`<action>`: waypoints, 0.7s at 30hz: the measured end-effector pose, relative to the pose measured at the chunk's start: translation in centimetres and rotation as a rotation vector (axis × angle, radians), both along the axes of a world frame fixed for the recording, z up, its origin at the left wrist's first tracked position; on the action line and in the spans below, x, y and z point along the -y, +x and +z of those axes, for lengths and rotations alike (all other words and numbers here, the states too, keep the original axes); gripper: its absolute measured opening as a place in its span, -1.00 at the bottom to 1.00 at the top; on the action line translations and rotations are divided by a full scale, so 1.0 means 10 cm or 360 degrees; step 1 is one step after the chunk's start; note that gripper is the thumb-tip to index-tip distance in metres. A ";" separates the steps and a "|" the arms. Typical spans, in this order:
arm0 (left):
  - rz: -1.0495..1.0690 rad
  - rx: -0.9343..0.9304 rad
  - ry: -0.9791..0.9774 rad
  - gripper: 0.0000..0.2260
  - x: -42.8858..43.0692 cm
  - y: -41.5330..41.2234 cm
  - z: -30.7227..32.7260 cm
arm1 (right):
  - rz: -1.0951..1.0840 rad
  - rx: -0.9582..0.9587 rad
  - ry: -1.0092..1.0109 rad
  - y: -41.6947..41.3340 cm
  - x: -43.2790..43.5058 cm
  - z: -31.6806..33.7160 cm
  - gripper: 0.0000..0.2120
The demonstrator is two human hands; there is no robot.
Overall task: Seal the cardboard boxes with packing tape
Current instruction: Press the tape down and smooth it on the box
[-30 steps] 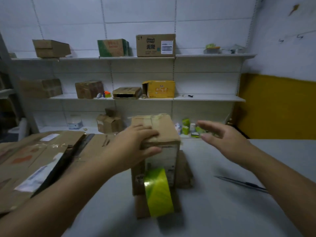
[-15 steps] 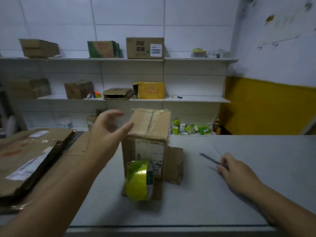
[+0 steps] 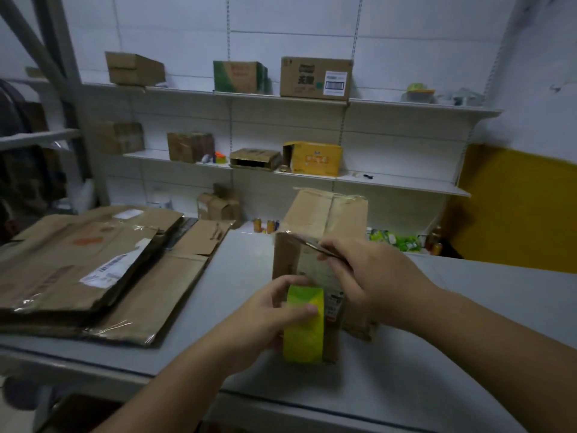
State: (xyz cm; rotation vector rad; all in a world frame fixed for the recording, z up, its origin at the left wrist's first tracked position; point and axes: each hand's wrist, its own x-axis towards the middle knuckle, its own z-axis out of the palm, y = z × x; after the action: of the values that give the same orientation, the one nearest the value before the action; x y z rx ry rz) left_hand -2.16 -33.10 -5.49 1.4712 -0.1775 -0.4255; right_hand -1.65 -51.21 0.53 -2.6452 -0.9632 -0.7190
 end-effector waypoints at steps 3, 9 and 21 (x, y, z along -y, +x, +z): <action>-0.0123 -0.0023 0.0081 -0.57 -0.01 0.04 0.06 | -0.0015 0.0173 0.0117 0.11 -0.04 0.02 -0.72; -0.0271 -0.0007 0.0681 -0.38 -0.11 0.13 0.19 | -0.0349 0.0016 0.0007 0.32 -0.09 0.04 -0.80; 0.0043 0.0358 0.0508 -0.94 -0.06 0.10 -0.06 | -0.0278 -0.0231 0.0199 0.36 -0.08 0.15 -0.83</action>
State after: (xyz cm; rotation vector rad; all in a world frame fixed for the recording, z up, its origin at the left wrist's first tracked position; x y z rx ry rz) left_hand -1.19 -32.54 -6.11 1.8343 -0.2778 -0.2727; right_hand 1.97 -50.43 2.03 -2.6501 -0.6341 -0.5921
